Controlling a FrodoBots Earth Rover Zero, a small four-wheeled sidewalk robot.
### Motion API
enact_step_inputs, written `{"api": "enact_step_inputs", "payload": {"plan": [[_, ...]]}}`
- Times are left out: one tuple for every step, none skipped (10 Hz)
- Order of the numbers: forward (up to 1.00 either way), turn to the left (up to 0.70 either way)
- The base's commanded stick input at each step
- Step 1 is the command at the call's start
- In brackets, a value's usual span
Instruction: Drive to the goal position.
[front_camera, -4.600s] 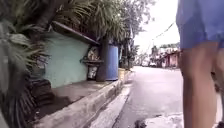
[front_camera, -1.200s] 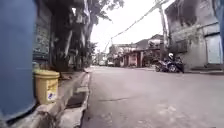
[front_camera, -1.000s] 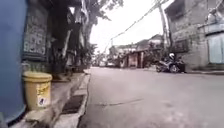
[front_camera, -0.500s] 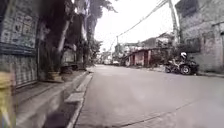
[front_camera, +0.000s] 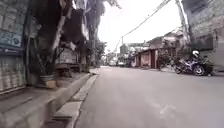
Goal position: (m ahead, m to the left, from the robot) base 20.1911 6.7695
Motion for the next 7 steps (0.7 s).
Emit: {"api": "enact_step_inputs", "payload": {"plan": [[1.0,0.0],[1.0,0.0],[1.0,0.0],[1.0,0.0],[1.0,0.0],[1.0,0.0],[1.0,0.0]]}}
